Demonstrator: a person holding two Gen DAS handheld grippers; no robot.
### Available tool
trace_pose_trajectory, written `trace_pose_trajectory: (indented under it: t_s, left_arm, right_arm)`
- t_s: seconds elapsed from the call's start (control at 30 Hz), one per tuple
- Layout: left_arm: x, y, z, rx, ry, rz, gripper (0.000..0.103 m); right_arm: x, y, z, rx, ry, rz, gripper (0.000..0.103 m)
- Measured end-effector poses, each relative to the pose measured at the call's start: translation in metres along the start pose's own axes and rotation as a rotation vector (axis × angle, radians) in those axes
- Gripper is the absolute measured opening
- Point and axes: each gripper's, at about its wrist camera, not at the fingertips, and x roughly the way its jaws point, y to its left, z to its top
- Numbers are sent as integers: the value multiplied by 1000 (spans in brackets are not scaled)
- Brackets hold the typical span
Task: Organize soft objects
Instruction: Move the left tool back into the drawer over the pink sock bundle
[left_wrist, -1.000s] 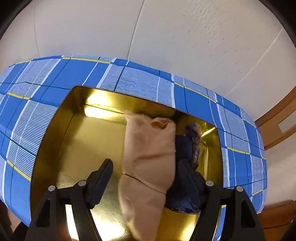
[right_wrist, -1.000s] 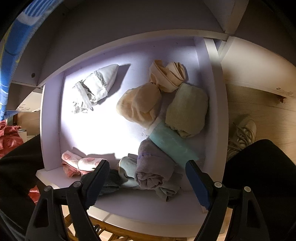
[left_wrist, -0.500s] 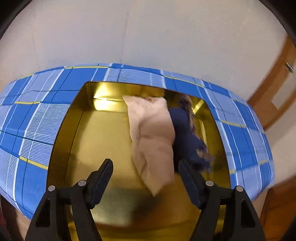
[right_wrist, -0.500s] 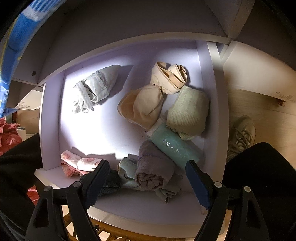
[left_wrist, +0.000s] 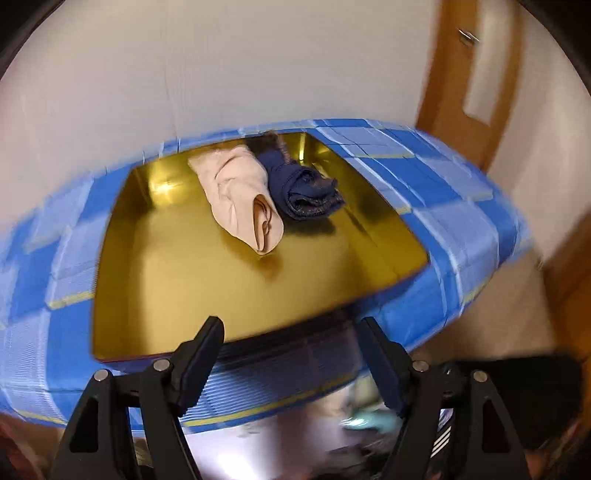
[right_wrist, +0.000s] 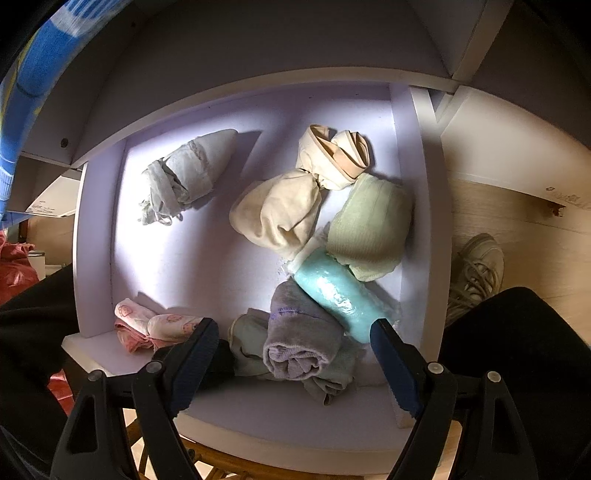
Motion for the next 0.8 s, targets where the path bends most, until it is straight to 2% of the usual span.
trace_pose_trajectory:
  t_s: [0.2,0.37,0.6,0.8]
  left_arm:
    - [-6,-12,-45,78,37,-37,76]
    - [12,-4,-86,51,127,-28,76]
    - [68,26,-160,-66,389,-1,76]
    - [105,42,-203,-169,594,-5,76]
  right_arm:
    - [3,1,0,-4,7,-11,85]
    - [6,1,-1,-10,11,-36,85]
    - [7,3,0,-27,11,-54,85]
    - [16,1,-1,-16,36,-57,86]
